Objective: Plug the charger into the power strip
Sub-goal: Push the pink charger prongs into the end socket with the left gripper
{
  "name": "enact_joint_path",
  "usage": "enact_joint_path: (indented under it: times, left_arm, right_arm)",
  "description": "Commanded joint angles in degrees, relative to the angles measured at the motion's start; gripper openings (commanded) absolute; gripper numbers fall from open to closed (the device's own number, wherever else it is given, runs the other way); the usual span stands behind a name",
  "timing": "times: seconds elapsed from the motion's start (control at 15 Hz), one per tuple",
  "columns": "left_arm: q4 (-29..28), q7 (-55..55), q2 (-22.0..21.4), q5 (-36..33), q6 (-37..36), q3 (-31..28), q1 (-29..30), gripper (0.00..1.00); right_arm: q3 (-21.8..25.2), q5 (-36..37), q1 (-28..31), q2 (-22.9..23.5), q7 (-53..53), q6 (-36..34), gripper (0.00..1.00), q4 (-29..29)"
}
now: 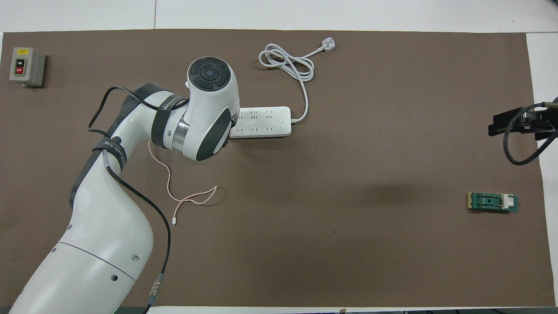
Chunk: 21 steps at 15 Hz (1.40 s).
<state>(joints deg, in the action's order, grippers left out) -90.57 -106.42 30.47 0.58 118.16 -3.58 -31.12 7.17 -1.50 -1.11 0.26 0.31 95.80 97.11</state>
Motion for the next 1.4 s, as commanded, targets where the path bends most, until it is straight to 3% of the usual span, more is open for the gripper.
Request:
enact_joint_path:
  times: [0.0, 0.2, 0.53, 1.26, 1.33]
  left_arm:
    - [-7.9, 1.8, -1.4, -0.8, 5.9, -0.7, 1.9, 0.0]
    - [-11.7, 0.0, -2.5, -0.8, 10.5, -0.7, 1.9, 0.0]
    - [-11.8, -2.5, -2.4, -0.9, 11.7, -0.8, 1.2, 0.0]
    - [-11.0, -1.7, -2.8, -1.6, 6.6, -0.9, 1.2, 0.0]
    - [-10.8, -1.8, -2.8, -1.6, 6.6, -0.9, 1.2, 0.27]
  right_arm:
    - [0.1, 0.6, 0.1, -0.8, -0.7, -0.1, 1.0, 0.5]
    - [0.1, 0.6, 0.1, -0.8, -0.7, -0.1, 1.0, 0.5]
    - [0.1, 0.6, 0.1, -0.8, -0.7, -0.1, 1.0, 0.5]
    - [0.1, 0.6, 0.1, -0.8, -0.7, -0.1, 1.0, 0.5]
    - [0.1, 0.6, 0.1, -0.8, -0.7, -0.1, 1.0, 0.5]
